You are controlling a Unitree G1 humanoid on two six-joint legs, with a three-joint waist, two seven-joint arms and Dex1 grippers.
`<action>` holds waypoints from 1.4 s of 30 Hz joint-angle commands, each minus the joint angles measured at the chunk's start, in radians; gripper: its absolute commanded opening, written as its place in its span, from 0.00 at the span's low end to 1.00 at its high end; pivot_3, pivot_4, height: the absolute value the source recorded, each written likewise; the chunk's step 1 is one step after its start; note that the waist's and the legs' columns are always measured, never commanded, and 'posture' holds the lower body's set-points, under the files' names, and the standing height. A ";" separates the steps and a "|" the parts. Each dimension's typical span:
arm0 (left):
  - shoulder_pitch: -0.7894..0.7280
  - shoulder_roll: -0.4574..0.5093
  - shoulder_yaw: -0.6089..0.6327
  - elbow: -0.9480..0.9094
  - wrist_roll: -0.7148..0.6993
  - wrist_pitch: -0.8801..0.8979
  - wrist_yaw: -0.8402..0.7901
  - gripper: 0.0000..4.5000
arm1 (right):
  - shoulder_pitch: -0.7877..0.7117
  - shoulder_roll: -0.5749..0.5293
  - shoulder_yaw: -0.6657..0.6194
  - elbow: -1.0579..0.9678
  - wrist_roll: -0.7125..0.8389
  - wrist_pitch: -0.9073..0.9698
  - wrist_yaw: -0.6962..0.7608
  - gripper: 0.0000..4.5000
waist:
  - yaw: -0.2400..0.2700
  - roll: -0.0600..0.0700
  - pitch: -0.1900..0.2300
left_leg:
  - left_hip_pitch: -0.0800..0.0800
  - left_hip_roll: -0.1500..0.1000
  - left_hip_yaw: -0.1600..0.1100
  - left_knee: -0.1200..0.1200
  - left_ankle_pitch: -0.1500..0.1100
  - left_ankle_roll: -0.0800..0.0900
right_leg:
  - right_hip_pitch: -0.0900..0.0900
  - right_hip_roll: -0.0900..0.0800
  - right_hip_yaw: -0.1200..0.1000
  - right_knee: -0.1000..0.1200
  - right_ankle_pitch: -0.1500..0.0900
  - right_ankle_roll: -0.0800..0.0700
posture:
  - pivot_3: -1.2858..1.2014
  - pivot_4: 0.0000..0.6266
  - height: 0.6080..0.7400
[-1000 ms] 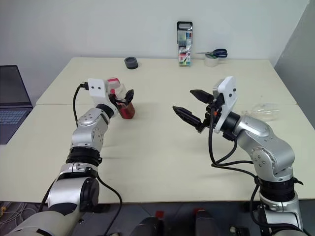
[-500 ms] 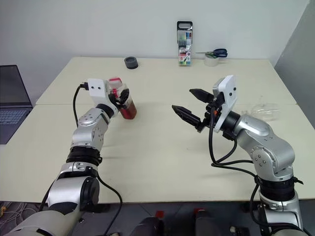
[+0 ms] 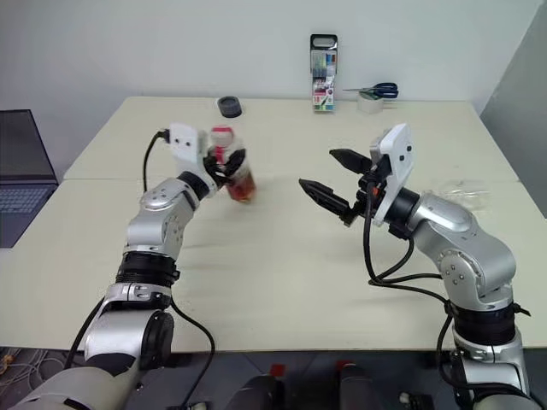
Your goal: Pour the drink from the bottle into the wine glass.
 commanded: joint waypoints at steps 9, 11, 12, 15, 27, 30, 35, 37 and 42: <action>-0.073 -0.006 -0.192 -0.304 -0.204 0.195 -0.526 0.44 | -0.114 -0.024 -0.045 -0.028 0.057 0.084 -0.046 1.00 | -0.006 0.000 0.000 | -0.002 0.001 0.000 0.000 0.000 0.000 | -0.002 0.000 0.001 0.000 0.000 0.000 | 0.52 0.24 1.00; -0.080 -0.005 -0.204 -0.298 -0.212 0.197 -0.576 0.44 | -0.100 -0.023 -0.054 -0.056 0.081 0.111 -0.063 1.00 | -0.006 0.000 0.000 | -0.001 0.001 0.001 0.000 0.000 0.000 | -0.002 0.000 0.001 0.001 0.000 0.000 | 0.52 0.24 1.00; -0.082 -0.005 -0.206 -0.296 -0.212 0.196 -0.589 0.44 | -0.098 -0.023 -0.057 -0.064 0.088 0.120 -0.069 1.00 | -0.006 0.000 0.000 | -0.001 0.001 0.001 0.000 0.000 0.000 | -0.002 0.000 0.001 0.001 0.000 0.000 | 0.52 0.24 1.00; -0.096 -0.011 -0.206 -0.273 -0.199 0.179 -0.604 0.44 | -0.097 -0.018 -0.081 -0.085 0.155 0.173 -0.092 1.00 | -0.005 0.000 0.000 | -0.002 0.001 0.001 0.000 0.000 0.000 | -0.002 0.000 0.001 0.001 0.000 0.000 | 0.52 0.24 1.00; -0.113 -0.020 -0.192 -0.212 -0.179 0.154 -0.603 0.44 | -0.105 -0.020 -0.076 -0.106 0.249 0.217 -0.127 1.00 | -0.005 0.000 0.000 | -0.002 0.001 0.000 0.001 0.000 0.000 | -0.002 0.000 0.000 0.001 0.000 0.000 | 0.52 0.24 1.00; -0.113 -0.017 -0.189 -0.210 -0.177 0.153 -0.599 0.44 | -0.106 -0.021 -0.051 -0.102 0.217 0.197 -0.118 1.00 | -0.005 0.000 0.000 | -0.002 0.001 0.001 0.001 0.000 0.000 | -0.002 0.000 0.000 0.001 0.000 0.000 | 0.52 0.24 1.00; -0.114 -0.015 -0.186 -0.214 -0.179 0.157 -0.598 0.44 | -0.088 -0.021 -0.012 -0.077 0.136 0.147 -0.116 1.00 | -0.005 0.000 0.000 | -0.002 0.000 0.000 0.001 0.000 0.000 | -0.002 0.000 0.000 0.001 0.000 0.000 | 0.52 0.24 1.00; -0.113 -0.014 -0.186 -0.219 -0.180 0.161 -0.598 0.44 | -0.087 -0.019 -0.004 -0.058 0.104 0.127 -0.119 1.00 | -0.005 0.000 0.000 | -0.002 0.000 0.001 0.001 0.000 0.000 | -0.002 0.000 0.000 0.001 0.000 0.000 | 0.52 0.24 1.00; -0.119 -0.013 -0.186 -0.210 -0.178 0.160 -0.600 0.44 | -0.099 -0.012 -0.003 -0.027 0.080 0.107 -0.105 1.00 | -0.005 0.000 0.000 | -0.002 0.000 0.001 0.001 0.000 0.000 | -0.002 0.000 0.000 0.001 0.000 0.000 | 0.52 0.24 1.00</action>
